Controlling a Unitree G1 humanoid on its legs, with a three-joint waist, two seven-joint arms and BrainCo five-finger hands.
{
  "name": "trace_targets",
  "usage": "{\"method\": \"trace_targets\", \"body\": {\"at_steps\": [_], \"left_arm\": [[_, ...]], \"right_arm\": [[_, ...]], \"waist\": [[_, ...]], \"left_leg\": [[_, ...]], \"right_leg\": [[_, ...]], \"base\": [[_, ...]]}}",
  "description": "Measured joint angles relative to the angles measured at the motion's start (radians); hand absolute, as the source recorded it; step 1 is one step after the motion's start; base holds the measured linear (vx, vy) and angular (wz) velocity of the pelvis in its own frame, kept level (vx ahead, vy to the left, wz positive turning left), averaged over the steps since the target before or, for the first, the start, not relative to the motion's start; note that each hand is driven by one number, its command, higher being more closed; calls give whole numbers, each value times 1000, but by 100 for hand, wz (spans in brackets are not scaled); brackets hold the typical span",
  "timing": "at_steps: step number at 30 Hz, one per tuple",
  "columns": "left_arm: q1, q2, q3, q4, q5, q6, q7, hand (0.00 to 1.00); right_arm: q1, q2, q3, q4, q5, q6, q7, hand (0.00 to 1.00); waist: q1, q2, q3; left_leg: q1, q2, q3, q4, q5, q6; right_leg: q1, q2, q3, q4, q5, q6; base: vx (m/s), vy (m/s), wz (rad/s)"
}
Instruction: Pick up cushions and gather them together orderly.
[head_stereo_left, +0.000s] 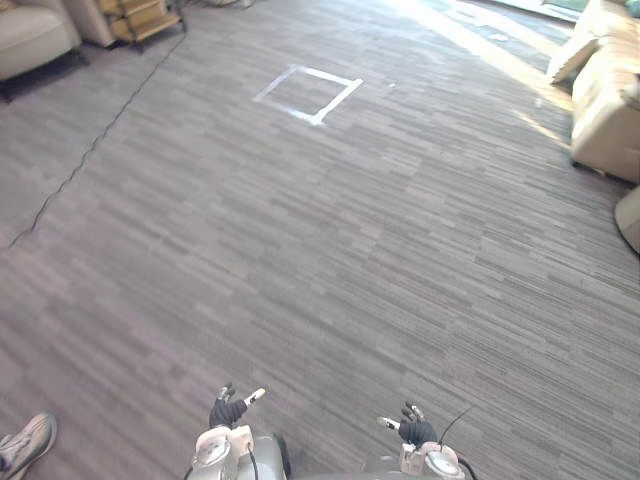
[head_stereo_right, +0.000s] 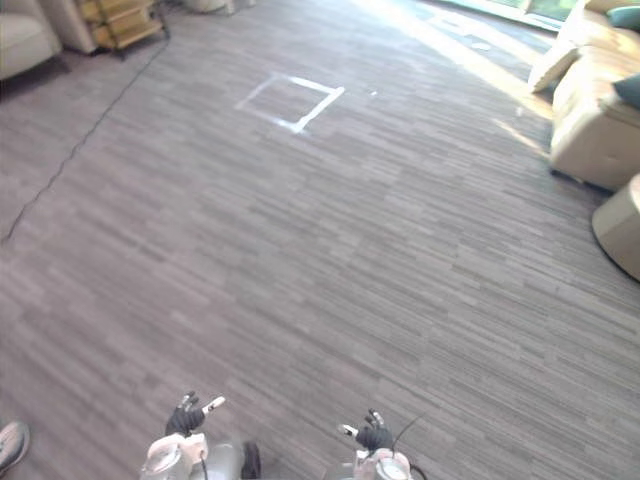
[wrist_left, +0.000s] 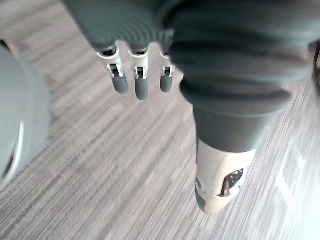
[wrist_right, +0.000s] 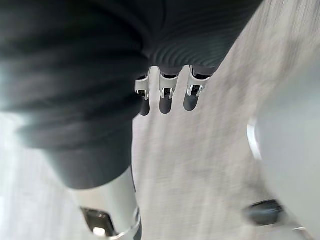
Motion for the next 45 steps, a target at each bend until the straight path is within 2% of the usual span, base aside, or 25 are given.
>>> {"method": "trace_targets", "body": {"at_steps": [3, 5, 7, 8, 9, 10, 13, 14, 15, 17, 18, 20, 21, 24, 26, 29, 30, 32, 33, 34, 36, 39, 42, 44, 45], "left_arm": [[-23, -8, -36, 18, -1, -1, 1, 0], [-37, -3, -64, 43, -1, 2, 2, 0], [-46, 0, -88, 59, 0, 3, 0, 0], [-43, 8, -93, 69, 1, 3, 0, 0], [-47, -3, -91, 91, 3, 6, 1, 0], [-53, -7, -82, 99, 19, 6, -4, 0], [-31, -44, -50, 82, 40, 5, -2, 0], [-14, -60, -25, 75, 43, 5, -2, 0], [2, -75, 11, 45, 45, 2, -3, 0], [5, -76, 56, 14, 49, 3, -2, 0], [10, -66, 58, -16, 48, -3, -2, 0], [9, -60, 58, -42, 46, -9, -3, 0], [6, -59, 58, -53, 43, -12, -2, 0], [7, -56, 54, -49, 35, -25, -1, 0], [5, -44, 35, -51, 28, -27, 1, 0], [-8, 1, 9, -19, 30, -24, -2, 0], [-10, 6, 9, -11, 29, -25, -1, 0], [-16, 28, 4, 18, 30, -23, 0, 0], [-21, 32, -4, 37, 30, -18, 1, 0], [-20, 29, -20, 57, 36, -4, 2, 0], [-17, 24, -61, 70, 38, -3, 5, 0], [-36, 24, -105, 107, 39, 2, 9, 0], [-45, 25, -114, 103, 42, 3, 9, 0], [-41, 3, -109, 107, 53, 4, 8, 0], [-37, -14, -98, 106, 59, 3, 6, 0]], "right_arm": [[-16, -14, -3, -30, 0, -15, 4, 0], [-28, -32, -7, -19, -1, -16, 4, 0], [-21, -54, -14, 3, 5, -13, 6, 0], [-13, -66, -22, 13, 4, -16, 5, 0], [-35, -79, -30, 22, 0, -15, 6, 0], [-56, -86, -45, 27, -2, -9, 5, 0], [-31, -94, -75, 7, 0, -5, 5, 0], [-27, -99, -56, 7, 2, -2, 7, 0], [-29, -93, -46, 8, 1, 4, 7, 0], [-29, -84, -37, 9, 2, 8, 6, 0], [-28, -67, -29, 9, 3, 9, 4, 0], [-21, -51, -26, 11, 4, 9, 0, 0], [-24, -48, -37, 30, 3, 10, -1, 0], [-30, -52, -49, 70, 3, 13, -7, 0], [-26, -61, -48, 88, 2, 12, -9, 0], [-9, -36, -48, 100, 0, 13, -7, 0], [-7, -28, -59, 101, 2, 12, -9, 0], [-21, -29, -48, 127, -9, 11, -7, 0], [-26, -30, -48, 128, -10, 8, -4, 0], [-21, -42, -45, 99, -23, 0, 0, 0], [-23, -60, -39, 77, -31, -12, 2, 0], [-45, -71, -43, 46, -30, -26, 8, 0], [-46, -78, -51, 46, -30, -24, 10, 0], [-31, -93, -60, 53, -30, -11, 9, 0], [-29, -97, -84, 47, -31, -8, 10, 0]], "waist": [[-29, 33, 8], [-44, 36, 13], [-52, 31, 13], [-73, 22, 18], [-85, 45, 23], [-72, 66, 25], [-100, 79, 26], [-88, 95, 35], [-75, 134, 38], [-64, 119, 50], [-56, 87, 53], [-37, 67, 51], [-23, 67, 52], [-17, 80, 54], [0, 83, 46], [-19, 17, 11], [-19, 1, 12], [-23, -25, 22], [-25, -20, 25], [-28, 5, 32], [-37, 36, 28], [-78, 55, 46], [-99, 21, 54], [-109, 25, 50], [-108, 53, 52]], "left_leg": [[170, 19, 12, -156, -12, -1], [230, 30, 27, -188, -11, 0], [292, 24, 17, -216, -11, 0], [346, 3, -16, -236, -11, -3], [370, 23, -41, -240, -4, -11], [365, 31, -62, -226, 58, -99], [347, 9, -141, -32, 264, -198], [271, 50, -149, 179, 338, -247], [137, 126, -152, 496, 308, -273], [9, 182, -118, 717, 227, -243], [-81, 191, -82, 723, 166, -188], [-190, 189, -37, 619, 108, -142], [-241, 162, -21, 417, 90, -119], [-280, 86, -89, -136, 197, -139], [-325, 80, -114, -98, 300, -130], [-325, -14, -115, -49, 267, -23], [-297, -42, -107, -45, 241, -20], [-176, -89, -90, -61, 160, -2], [-121, -95, -92, -67, 130, 2], [-2, -96, -94, -116, 97, 8], [124, -83, -98, -207, 85, 17], [245, -48, -120, -275, 47, 27], [344, -51, -150, -316, 14, 31], [414, -41, -197, -323, 10, 26], [411, -17, -199, -269, 26, -2]], "right_leg": [[-189, -2, -206, -88, -63, -87], [-241, 7, -270, -257, -61, -106], [-270, 30, -301, -578, 52, -120], [-256, 37, -288, -708, 253, -162], [-249, 55, -293, -680, 263, -200], [-267, 47, -283, -612, 211, -207], [-220, 2, -330, -486, 62, -209], [-146, 30, -318, -543, 12, -208], [-59, 94, -307, -613, 7, -213], [75, 123, -291, -685, -7, -240], [173, 125, -263, -760, -12, -242], [262, 126, -216, -849, -10, -235], [325, 120, -174, -902, -6, -223], [452, 96, -107, -1008, -34, -170], [501, 89, -54, -1044, -65, -147], [421, -5, -5, -838, -58, -141], [375, -21, 15, -698, -41, -112], [238, -36, 65, -294, 138, 73], [187, -36, 57, -157, 161, 94], [94, -45, -12, -1, 113, 13], [-21, -40, -113, 13, 44, -67], [-193, -8, -254, -241, -28, -102], [-233, -9, -297, -772, 150, -75], [-241, -5, -266, -710, 284, -106], [-258, -1, -268, -608, 200, -149]], "base": [[569, 137, -38], [572, 20, -2], [552, -81, 16], [664, -101, 16], [665, -89, 0], [637, -110, -10], [635, -246, 2], [571, -148, -54], [588, -101, -70], [610, -47, -67], [505, -28, -53], [456, 19, -73], [501, 72, -91], [586, 189, -79], [640, 350, -81], [651, 325, -18], [685, 312, 22], [763, 319, 8], [715, 252, -11], [577, 166, -13], [593, 129, -6], [618, -13, 30], [657, -142, 57], [802, -226, 47], [695, -211, 18]]}}
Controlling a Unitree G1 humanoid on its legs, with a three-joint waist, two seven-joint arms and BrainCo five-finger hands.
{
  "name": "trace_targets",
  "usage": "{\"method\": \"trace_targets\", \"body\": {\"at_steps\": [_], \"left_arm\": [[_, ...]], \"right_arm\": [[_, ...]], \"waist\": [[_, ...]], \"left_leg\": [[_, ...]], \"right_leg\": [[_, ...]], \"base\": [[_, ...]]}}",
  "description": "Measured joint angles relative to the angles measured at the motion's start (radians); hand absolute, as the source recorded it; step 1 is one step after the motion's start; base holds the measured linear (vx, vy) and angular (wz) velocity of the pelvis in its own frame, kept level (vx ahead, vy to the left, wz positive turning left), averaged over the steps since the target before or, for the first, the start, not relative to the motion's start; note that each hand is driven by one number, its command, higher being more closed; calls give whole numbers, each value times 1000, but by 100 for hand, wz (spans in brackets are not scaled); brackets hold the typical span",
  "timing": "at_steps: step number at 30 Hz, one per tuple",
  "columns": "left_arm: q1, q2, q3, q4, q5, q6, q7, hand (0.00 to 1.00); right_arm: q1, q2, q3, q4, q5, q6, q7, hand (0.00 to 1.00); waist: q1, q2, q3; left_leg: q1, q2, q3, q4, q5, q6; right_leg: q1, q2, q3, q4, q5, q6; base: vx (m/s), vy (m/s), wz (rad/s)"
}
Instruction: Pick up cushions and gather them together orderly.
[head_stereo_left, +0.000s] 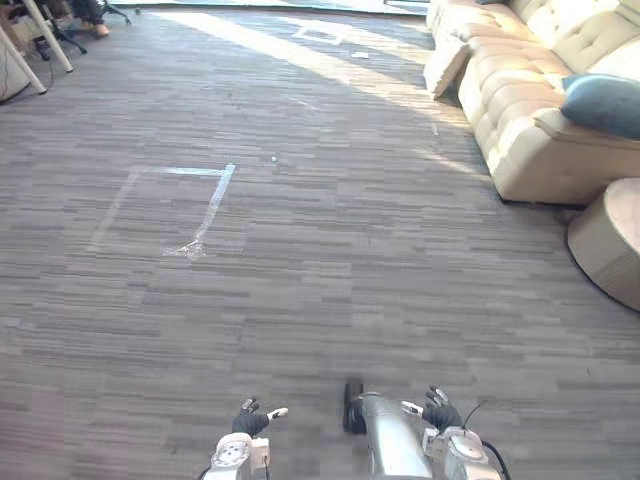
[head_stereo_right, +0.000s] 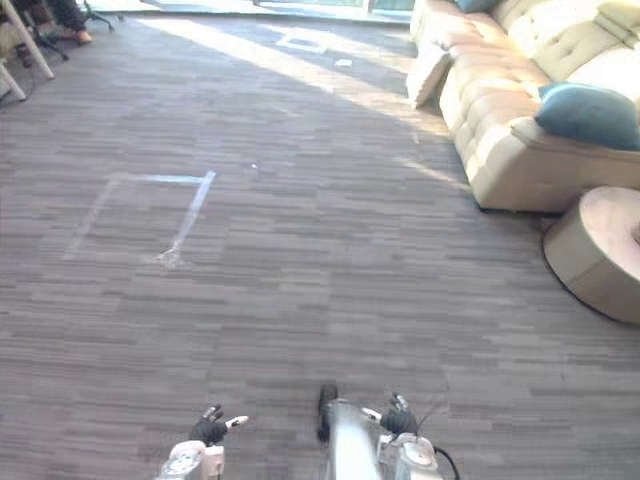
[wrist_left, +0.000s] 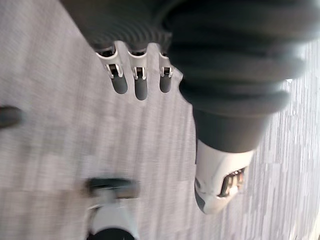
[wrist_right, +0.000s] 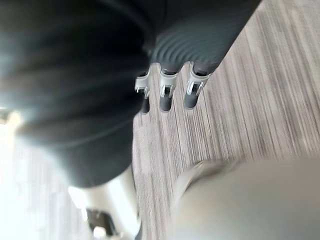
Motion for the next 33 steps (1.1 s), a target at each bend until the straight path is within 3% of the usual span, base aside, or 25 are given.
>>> {"method": "trace_targets", "body": {"at_steps": [1, 3, 4, 5, 7, 9, 11, 12, 15, 16, 17, 18, 19, 20, 21, 22, 23, 24, 25, 27, 28, 29, 31, 32, 33], "left_arm": [[3, -5, 0, 0, 0, 1, -2, 0], [9, -16, 12, -7, 1, 1, -9, 0], [10, -27, 37, -24, 3, 1, -11, 0], [22, -37, 72, -52, 3, -2, -11, 0], [42, -36, 111, -103, -2, -9, -7, 0], [43, -26, 117, -122, -12, -13, -6, 0], [43, -28, 121, -142, -21, -22, -5, 0], [42, -27, 119, -143, -27, -34, -4, 0], [47, -26, 113, -144, -39, -37, 8, 0], [46, -9, 102, -143, -42, -37, 14, 0], [48, 5, 95, -139, -42, -36, 15, 0], [49, 28, 94, -135, -41, -32, 14, 0], [49, 38, 95, -127, -41, -31, 14, 0], [47, 45, 93, -120, -41, -31, 14, 0], [45, 56, 91, -114, -40, -30, 15, 0], [37, 69, 83, -91, -40, -24, 19, 0], [40, 70, 75, -85, -40, -20, 24, 0], [45, 61, 73, -84, -40, -17, 27, 0], [54, 54, 66, -78, -40, -16, 30, 0], [45, 50, 19, -46, -40, -11, 32, 0], [41, 48, 16, -40, -40, -9, 31, 0], [36, 44, 16, -36, -40, -7, 30, 0], [33, 40, 15, -32, -39, -7, 28, 0], [34, 31, 18, -32, -38, -7, 25, 0], [31, 7, 31, -28, -35, -6, 22, 0]], "right_arm": [[0, -1, -11, -3, 0, 0, 0, 0], [5, -12, -13, -15, -1, 14, 0, 0], [12, -14, -9, -33, 0, 17, -2, 0], [13, -17, 3, -40, 0, 21, -6, 0], [12, 0, 41, -44, 3, 22, -8, 0], [5, 33, 56, -38, 3, 21, -6, 0], [-6, 46, 56, -38, 3, 20, -6, 0], [2, 42, 56, -30, 2, 19, -11, 0], [16, 26, 67, -13, 2, 18, -20, 0], [17, 17, 79, 24, 2, 16, -20, 0], [16, 26, 80, 36, 2, 15, -20, 0], [20, 45, 80, 41, 2, 14, -20, 0], [31, 52, 78, 44, 0, 13, -18, 0], [32, 60, 68, 43, 5, 12, -20, 0], [29, 62, 66, 44, 1, 12, -20, 0], [25, 63, 69, 44, -1, 11, -17, 0], [25, 60, 69, 40, -2, 9, -17, 0], [26, 51, 71, 33, -3, 4, -17, 0], [29, 44, 73, 16, -4, -2, -18, 0], [16, 25, 71, -9, -4, -20, -17, 0], [8, 21, 70, -12, -4, -23, -17, 0], [8, 19, 62, -29, -4, -23, -16, 0], [10, 19, 36, -30, -5, -19, -18, 0], [18, 7, 33, -23, -5, -10, -19, 0], [17, -9, 23, -22, -5, 0, -18, 0]], "waist": [[-2, 12, 2], [-12, 38, 4], [-16, 52, 11], [-9, 60, 19], [27, 44, 21], [47, 28, 14], [66, 32, 18], [74, 32, 19], [88, 53, 8], [100, 46, 2], [103, 31, -14], [95, -8, -33], [91, -31, -42], [88, -48, -39], [82, -66, -35], [77, -73, -23], [77, -74, -20], [78, -55, -17], [76, -36, -23], [55, -3, -18], [46, -5, -17], [33, -8, -15], [22, -24, -11], [15, -25, -9], [17, 10, -5]], "left_leg": [[-14, 8, -10, 63, 16, -27], [-155, 55, -54, 446, 139, -237], [-241, 92, -58, 646, 187, -302], [-319, 146, -12, 847, 169, -280], [-412, 193, 75, 944, 88, -211], [-521, 187, 141, 822, 24, -124], [-642, 159, 150, 612, 12, -99], [-678, 112, 138, 392, 58, -111], [-744, 90, 118, 110, 166, -132], [-760, 86, 112, 167, 291, -95], [-763, 70, 112, 190, 330, -69], [-764, 39, 116, 219, 305, -41], [-755, 9, 118, 259, 258, -2], [-726, -14, 119, 282, 210, 5], [-678, -39, 121, 280, 156, 16], [-590, -67, 118, 260, 110, 17], [-520, -77, 118, 236, 85, 13], [-433, -76, 118, 193, 60, 16], [-367, -69, 118, 150, 42, 22], [-227, -50, 110, 61, 16, 32], [-192, -47, 105, 43, 2, 31], [-148, -45, 91, 24, -16, 25], [-69, -52, 69, -19, -31, 20], [-27, -50, 45, -26, -39, 6], [0, -16, 25, -12, -34, -2]], "right_leg": [[-1, 1, -5, 47, -46, -24], [73, 10, -26, 78, -148, -41], [128, 32, -30, 56, -168, -48], [209, 66, -28, 13, -184, -70], [371, 102, 0, -92, -201, -96], [488, 103, 49, -195, -205, -97], [586, 88, 93, -273, -226, -76], [644, 61, 111, -316, -248, -52], [748, 50, 152, -390, -292, -8], [795, 40, 186, -398, -309, -10], [796, 20, 202, -378, -304, -18], [758, -18, 222, -295, -287, -22], [701, -41, 246, -146, -243, 46], [658, -54, 269, 3, -186, 124], [594, -59, 299, 187, -67, 208], [501, -71, 310, 416, 40, 259], [440, -82, 284, 532, -1, 221], [373, -88, 234, 598, -71, 150], [314, -83, 185, 606, -123, 109], [159, -61, 40, 472, -227, 48], [105, -50, 9, 382, -233, 45], [54, -36, -30, 214, -200, 50], [28, -8, -51, -137, -59, 47], [32, 10, -25, -172, 77, 6], [31, 31, -13, -99, 82, -38]], "base": [[800, -289, 3], [670, -241, 10], [528, -149, 4], [782, -184, -32], [674, -136, -64], [474, -36, -67], [678, 82, -71], [593, 152, -53], [651, 282, -49], [728, 370, -59], [887, 431, -44], [747, 333, -8], [750, 337, 8], [741, 332, 21], [704, 293, 30], [684, 268, 21], [670, 219, -3], [533, 164, -21], [667, 173, -19], [719, 102, 10], [822, 11, 36], [892, -50, 53], [832, -103, 69], [887, -126, 61], [864, -123, 49]]}}
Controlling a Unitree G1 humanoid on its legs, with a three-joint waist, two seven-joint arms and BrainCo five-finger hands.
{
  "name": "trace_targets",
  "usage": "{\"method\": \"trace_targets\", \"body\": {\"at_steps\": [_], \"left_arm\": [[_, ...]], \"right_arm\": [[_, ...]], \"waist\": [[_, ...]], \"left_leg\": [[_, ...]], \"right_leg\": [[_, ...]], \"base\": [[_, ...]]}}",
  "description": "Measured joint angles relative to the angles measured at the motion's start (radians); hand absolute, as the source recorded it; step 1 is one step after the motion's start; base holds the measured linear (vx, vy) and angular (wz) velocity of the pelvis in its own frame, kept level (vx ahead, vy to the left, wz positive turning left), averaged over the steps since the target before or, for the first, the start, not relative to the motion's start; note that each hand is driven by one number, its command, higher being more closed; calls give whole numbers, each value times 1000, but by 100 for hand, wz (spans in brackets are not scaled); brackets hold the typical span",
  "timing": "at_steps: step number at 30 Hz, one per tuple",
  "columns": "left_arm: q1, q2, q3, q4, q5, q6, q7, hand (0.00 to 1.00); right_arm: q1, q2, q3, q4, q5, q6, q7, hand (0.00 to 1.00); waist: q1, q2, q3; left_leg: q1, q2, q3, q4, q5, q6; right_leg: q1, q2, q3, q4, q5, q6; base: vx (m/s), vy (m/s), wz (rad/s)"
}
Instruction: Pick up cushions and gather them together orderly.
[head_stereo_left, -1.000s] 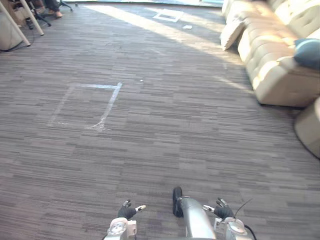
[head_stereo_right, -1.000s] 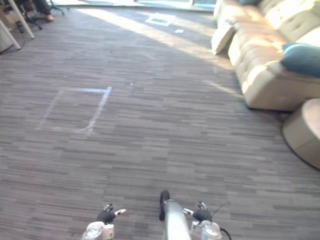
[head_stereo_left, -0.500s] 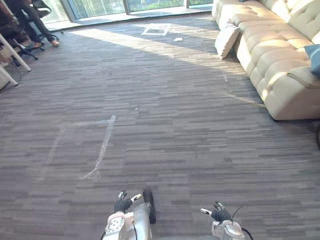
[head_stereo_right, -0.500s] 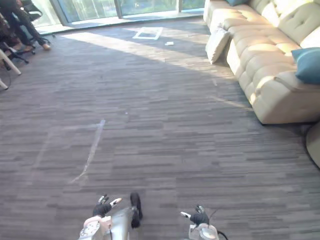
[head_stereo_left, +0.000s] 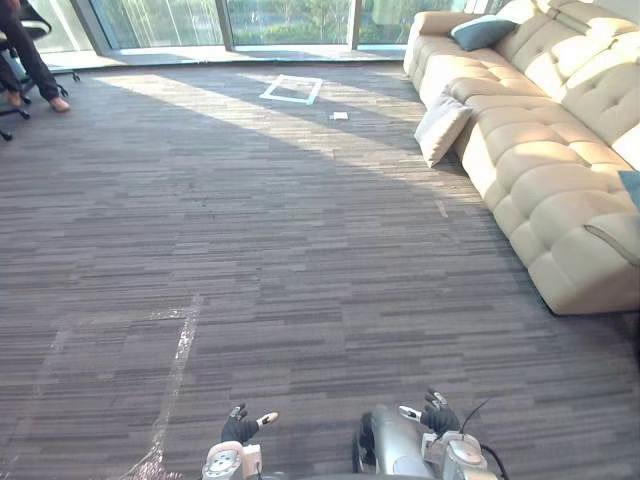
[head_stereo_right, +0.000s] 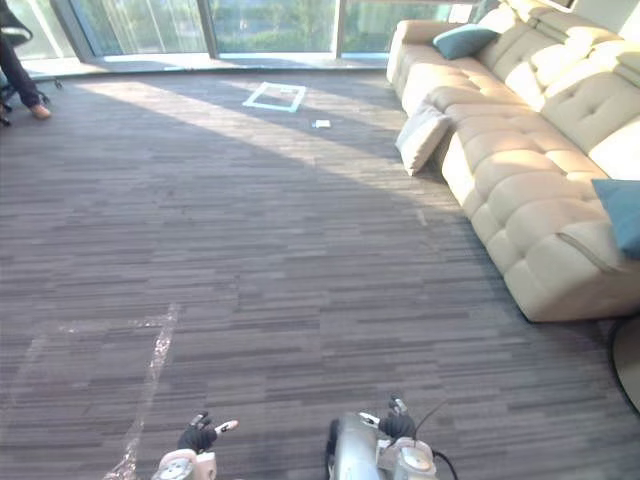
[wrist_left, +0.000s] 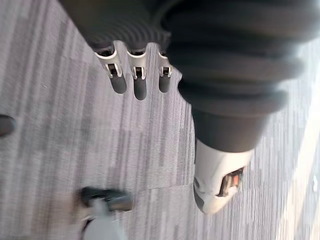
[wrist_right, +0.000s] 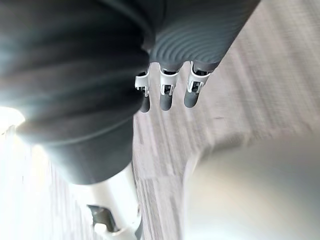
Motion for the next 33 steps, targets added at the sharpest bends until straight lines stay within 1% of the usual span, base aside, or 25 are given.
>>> {"method": "trace_targets", "body": {"at_steps": [2, 3, 4, 5, 6, 8, 9, 10, 12, 13, 14, 15, 16, 17, 18, 20, 21, 22, 23, 24, 25, 28, 29, 31, 33], "left_arm": [[1, -18, 13, -2, 5, -1, -4, 0], [8, -27, 18, -10, 7, -2, -6, 0], [5, -40, 54, -28, 9, -2, -5, 0], [6, -48, 69, -39, 10, -2, -5, 0], [9, -58, 97, -57, 11, -3, -7, 0], [23, -52, 125, -98, 9, -4, -7, 0], [33, -42, 125, -116, 9, -6, -8, 0], [42, -34, 125, -134, 4, -15, -9, 0], [39, -27, 126, -132, 4, -24, -8, 0], [39, -27, 125, -135, 2, -28, -8, 0], [39, -26, 124, -136, 2, -30, -8, 0], [42, -26, 120, -134, 3, -30, -6, 0], [46, -23, 114, -130, 0, -29, -4, 0], [45, -2, 100, -118, -1, -26, -4, 0], [45, 23, 98, -110, -1, -24, -5, 0], [43, 38, 94, -104, 0, -22, -5, 0], [37, 55, 83, -92, 1, -21, -3, 0], [36, 66, 74, -83, 3, -19, -3, 0], [34, 70, 66, -69, 6, -13, -2, 0], [36, 67, 53, -63, 13, -4, 0, 0], [38, 64, 38, -60, 16, -1, 0, 0], [29, 49, -5, -46, 22, 0, -3, 0], [21, 40, -5, -34, 25, 2, -4, 0], [15, 26, -15, -25, 26, 4, -8, 0], [17, 21, -32, -28, 34, 0, -11, 0]], "right_arm": [[-2, -2, -27, -8, 0, 5, 0, 0], [1, -6, -26, -11, 0, 14, 0, 0], [4, -8, -21, -22, 1, 16, 0, 0], [3, -11, -19, -26, 1, 17, -1, 0], [-1, -8, -15, -30, 4, 21, -2, 0], [6, 18, 10, -37, 8, 23, -1, 0], [11, 36, 26, -39, 9, 23, 0, 0], [12, 50, 33, -39, 8, 21, 1, 0], [9, 52, 24, -28, 8, 22, 0, 0], [11, 53, 17, -15, 8, 22, -3, 0], [21, 54, 14, -11, 8, 22, -3, 0], [28, 51, 12, -5, 7, 22, -4, 0], [30, 43, 15, 3, 7, 22, -4, 0], [22, 46, 15, 32, 7, 23, -8, 0], [24, 66, 17, 32, 7, 22, -8, 0], [42, 86, 12, 25, 8, 20, -7, 0], [38, 97, 8, 23, 5, 18, -7, 0], [35, 100, 11, 22, 4, 14, -5, 0], [34, 100, 13, 19, 4, 10, 0, 0], [36, 93, 13, 2, 4, 5, -1, 0], [40, 86, 15, -9, 0, 2, -1, 0], [36, 73, 10, -54, 0, -11, -1, 0], [29, 60, 10, -60, 1, -13, 1, 0], [20, 50, 8, -64, 0, -13, 0, 0], [26, 51, 4, -66, 0, -8, 0, 0]], "waist": [[-1, 18, 4], [-4, 23, 4], [-10, 41, 9], [-9, 44, 15], [1, 64, 22], [24, 41, 32], [34, 27, 25], [46, 18, 22], [60, 19, 23], [68, 18, 23], [72, 17, 22], [74, 21, 20], [80, 28, 16], [79, 15, 5], [73, -23, -15], [75, -58, -31], [75, -83, -22], [74, -94, -17], [72, -93, -13], [65, -80, -11], [62, -68, -14], [47, -34, -18], [36, -28, -14], [15, -24, -11], [10, -37, -14]], "left_leg": [[-9, 12, -21, 99, 70, -65], [-38, 19, -24, 236, 138, -110], [-164, 66, -27, 549, 270, -250], [-222, 92, -20, 680, 288, -268], [-331, 160, 26, 946, 252, -233], [-431, 209, 95, 1060, 177, -166], [-491, 211, 125, 1045, 141, -139], [-586, 208, 155, 933, 95, -113], [-647, 186, 159, 719, 76, -95], [-684, 151, 146, 501, 93, -89], [-692, 127, 131, 374, 125, -94], [-694, 102, 100, 216, 177, -110], [-702, 95, 74, 171, 275, -111], [-702, 68, 54, 202, 359, -65], [-709, 42, 67, 219, 322, -44], [-691, 8, 89, 265, 245, -8], [-633, -21, 108, 265, 194, 2], [-585, -41, 120, 261, 159, 4], [-519, -60, 120, 258, 113, 4], [-433, -63, 121, 240, 77, 8], [-380, -62, 120, 209, 65, 9], [-216, -51, 117, 96, 24, 10], [-165, -44, 116, 71, 18, 13], [-99, -33, 101, 38, 17, 15], [-19, -51, 77, -4, 12, 6]], "right_leg": [[-19, -25, -9, 172, -127, -26], [15, -29, -21, 215, -197, -33], [103, -18, -26, 176, -256, -28], [136, -3, -26, 155, -266, -31], [242, 34, -23, 96, -287, -40], [375, 59, 2, 5, -308, -49], [435, 58, 20, -46, -314, -47], [521, 54, 54, -124, -322, -38], [587, 34, 82, -170, -325, 0], [646, 9, 100, -208, -345, 27], [678, -4, 109, -230, -359, 44], [711, -13, 123, -250, -376, 58], [738, -11, 155, -263, -391, 76], [756, -36, 182, -257, -385, 72], [731, -70, 200, -213, -364, 54], [640, -112, 235, 0, -302, 139], [562, -138, 272, 226, -227, 182], [494, -153, 296, 400, -135, 212], [407, -159, 304, 598, -105, 219], [335, -150, 273, 727, -135, 189], [286, -145, 231, 765, -170, 166], [64, -115, 86, 682, -263, 125], [14, -104, 27, 565, -283, 109], [-16, -72, -60, 253, -241, 84], [-6, -40, -80, -59, -111, 59]], "base": [[781, -157, 22], [901, -225, 16], [740, -168, 5], [805, -123, -7], [514, -48, -26], [538, -43, -42], [677, -38, -66], [552, -9, -63], [580, 89, -66], [741, 212, -57], [639, 224, -52], [510, 220, -51], [561, 286, -63], [699, 383, -47], [840, 448, -27], [788, 404, -13], [620, 307, -18], [582, 261, -19], [565, 222, -19], [563, 205, -15], [526, 175, -6], [570, 108, 1], [680, 23, 19], [754, -31, 42], [867, -122, 58]]}}
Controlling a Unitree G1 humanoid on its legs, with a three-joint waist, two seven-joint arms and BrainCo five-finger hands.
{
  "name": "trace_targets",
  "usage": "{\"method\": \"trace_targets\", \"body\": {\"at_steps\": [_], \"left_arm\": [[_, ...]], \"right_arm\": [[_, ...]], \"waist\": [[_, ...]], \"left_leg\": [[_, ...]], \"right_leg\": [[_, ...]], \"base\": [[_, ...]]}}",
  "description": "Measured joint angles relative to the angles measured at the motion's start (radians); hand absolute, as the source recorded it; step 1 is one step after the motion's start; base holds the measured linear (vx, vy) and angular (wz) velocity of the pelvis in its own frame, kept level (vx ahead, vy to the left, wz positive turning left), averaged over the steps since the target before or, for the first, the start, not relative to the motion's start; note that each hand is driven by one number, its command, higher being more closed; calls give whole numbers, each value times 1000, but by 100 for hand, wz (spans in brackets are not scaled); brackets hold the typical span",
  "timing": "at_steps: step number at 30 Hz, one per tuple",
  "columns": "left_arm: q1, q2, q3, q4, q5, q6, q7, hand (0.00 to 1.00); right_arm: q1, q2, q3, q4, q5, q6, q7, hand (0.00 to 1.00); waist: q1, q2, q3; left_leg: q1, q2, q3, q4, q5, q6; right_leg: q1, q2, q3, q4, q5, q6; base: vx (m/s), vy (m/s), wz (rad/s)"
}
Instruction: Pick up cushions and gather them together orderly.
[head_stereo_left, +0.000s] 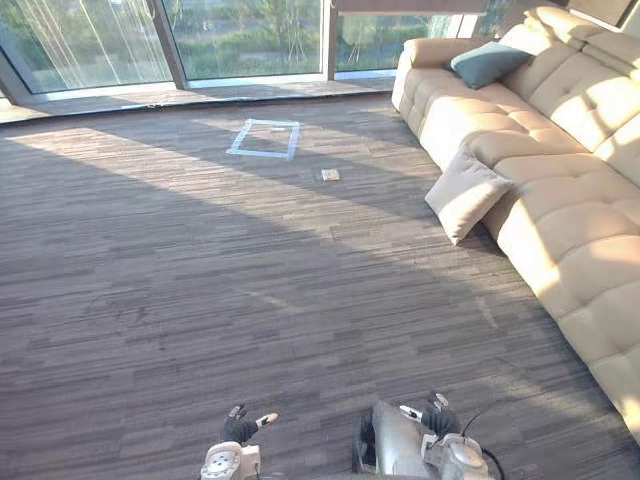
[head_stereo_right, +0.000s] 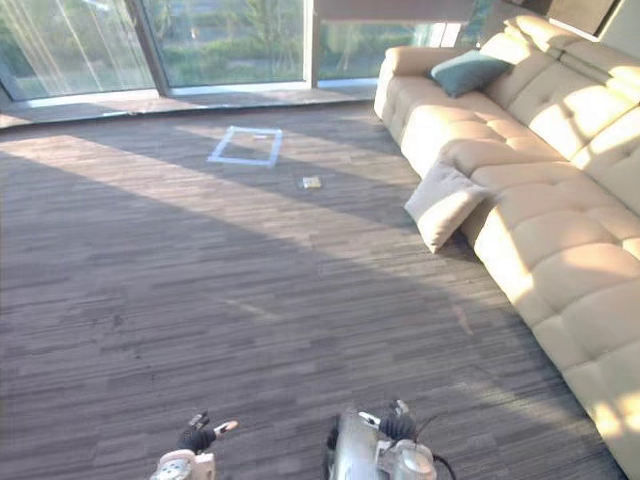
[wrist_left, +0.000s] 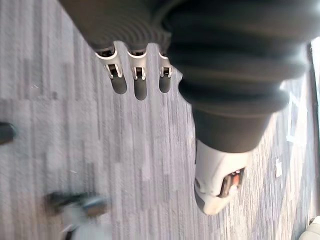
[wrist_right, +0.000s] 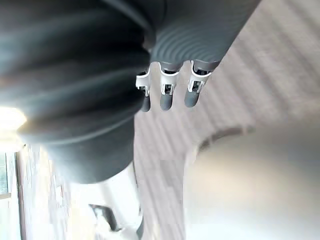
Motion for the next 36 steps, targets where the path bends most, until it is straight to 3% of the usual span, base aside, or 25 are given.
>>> {"method": "trace_targets", "body": {"at_steps": [1, 2, 4, 5, 6, 7, 9, 10, 13, 14, 17, 19, 20, 22, 23, 24, 26, 27, 29, 32, 34, 35, 36], "left_arm": [[-3, -25, 1, 9, 0, 2, -1, 0], [-4, -35, 1, 9, 0, 1, -2, 0], [-10, -57, 4, 10, 10, 1, -8, 0], [-10, -71, 19, 10, 16, 1, -8, 0], [-9, -80, 40, 2, 18, 1, -7, 0], [-12, -87, 60, -12, 18, 0, -7, 0], [-6, -91, 99, -45, 17, -1, -7, 0], [-2, -90, 117, -65, 16, -1, -6, 0], [13, -89, 145, -116, 5, -11, -6, 0], [14, -93, 162, -129, -2, -18, -5, 0], [21, -94, 183, -152, -13, -29, -2, 0], [23, -95, 183, -152, -22, -29, 1, 0], [24, -89, 183, -153, -27, -29, 2, 0], [26, -56, 183, -146, -27, -24, 1, 0], [27, -44, 176, -144, -27, -24, 1, 0], [24, -33, 168, -144, -24, -22, 2, 0], [15, -25, 143, -115, -22, -16, 3, 0], [13, -26, 136, -105, -21, -15, 3, 0], [2, -28, 90, -71, -22, 1, 3, 0], [-12, -16, 25, -22, -22, 2, 1, 0], [-24, -15, 9, 11, -21, 5, 0, 0], [-24, -11, -2, 18, -21, 6, 0, 0], [-20, -3, -4, 19, -19, 5, -3, 0]], "right_arm": [[-5, -14, -10, -5, 1, 2, 1, 0], [-10, -20, -15, -7, -1, 2, 1, 0], [-16, -21, -32, -21, -1, 4, 1, 0], [-15, -23, -28, -24, -1, 11, 2, 0], [-14, -23, -16, -25, -1, 15, 2, 0], [-14, -21, 3, -29, 0, 20, 2, 0], [-13, -13, 18, -27, 2, 27, 1, 0], [-11, -6, 23, -26, 2, 30, 0, 0], [-1, 12, 30, -25, 2, 30, 0, 0], [-3, 12, 30, -27, 2, 30, 0, 0], [24, 8, 30, -25, 2, 30, -7, 0], [38, 6, 33, -25, 2, 30, -11, 0], [43, 7, 50, -18, 2, 33, -13, 0], [66, 49, 62, -28, 1, 34, -11, 0], [77, 69, 62, -28, 0, 32, -8, 0], [77, 75, 62, -27, -1, 32, -4, 0], [77, 69, 55, -31, -2, 31, 2, 0], [75, 63, 52, -32, -2, 30, 2, 0], [73, 41, 54, -55, -3, 28, 2, 0], [35, 12, 51, -30, -1, 20, 1, 0], [11, -5, 48, -18, -1, 20, 1, 0], [5, -8, 48, -15, -1, 20, 1, 0], [6, -11, 49, -7, 0, 20, 1, 0]], "waist": [[-8, 30, -1], [-3, 50, -3], [-4, 65, 3], [-6, 68, 3], [-9, 74, 6], [-7, 87, 17], [4, 95, 30], [12, 77, 38], [47, 58, 34], [59, 60, 35], [68, 54, 33], [69, 55, 29], [83, 38, 6], [88, -20, -38], [90, -47, -52], [90, -58, -49], [83, -57, -43], [81, -53, -41], [66, -28, -40], [40, -1, -31], [32, 12, -22], [24, 12, -19], [15, -4, -13]], "left_leg": [[47, 21, -28, 1, -8, -24], [49, 36, -27, 9, 1, -38], [44, 46, -51, 97, 82, -120], [17, 55, -66, 206, 148, -159], [-51, 77, -85, 387, 228, -227], [-166, 130, -89, 650, 273, -267], [-315, 220, -13, 939, 174, -218], [-371, 234, 18, 962, 126, -172], [-531, 231, 86, 794, 47, -100], [-593, 218, 82, 678, 42, -89], [-663, 174, 33, 353, 84, -118], [-671, 161, 26, 261, 127, -108], [-667, 154, 20, 300, 214, -97], [-663, 133, 60, 355, 158, -60], [-641, 132, 99, 384, 115, -45], [-602, 130, 132, 401, 70, -35], [-503, 117, 172, 394, 0, -26], [-473, 115, 181, 384, -12, -28], [-327, 113, 240, 269, -27, -34], [-211, 112, 283, 144, -12, -56], [-163, 107, 291, 101, -12, -56], [-137, 97, 289, 89, -11, -58], [-105, 68, 280, 84, -8, -77]], "right_leg": [[-7, 13, 14, 77, 116, -107], [-14, 15, 10, 115, 84, -110], [-21, -13, 2, 263, -36, -127], [15, -6, -4, 283, -93, -122], [66, 6, 0, 259, -130, -116], [135, 38, 5, 207, -147, -122], [268, 91, 28, 130, -173, -140], [335, 102, 54, 88, -189, -148], [453, 111, 157, 2, -208, -133], [488, 110, 203, -13, -225, -123], [569, 88, 299, -21, -292, -66], [610, 79, 364, -19, -348, -31], [623, 62, 420, -15, -374, -11], [600, 18, 472, 35, -345, 3], [567, -2, 480, 121, -313, 50], [525, -13, 477, 250, -271, 97], [400, -46, 429, 556, -199, 192], [370, -60, 396, 619, -203, 183], [215, -114, 197, 724, -233, 102], [80, -111, -22, 529, -254, 47], [22, -66, -137, 297, -185, -20], [15, -34, -156, 164, -112, -41], [33, -14, -148, 50, 20, -97]], "base": [[995, -158, 35], [804, -142, 23], [626, -191, 11], [807, -283, 1], [639, -205, -15], [571, -129, -26], [587, -90, -56], [485, -77, -78], [403, 11, -105], [484, 138, -120], [547, 238, -100], [773, 464, -108], [684, 436, -126], [658, 402, -106], [731, 441, -79], [585, 352, -74], [486, 265, -58], [495, 242, -58], [463, 233, -58], [471, 160, -41], [495, 23, -23], [553, -25, -2], [469, -37, 10]]}}
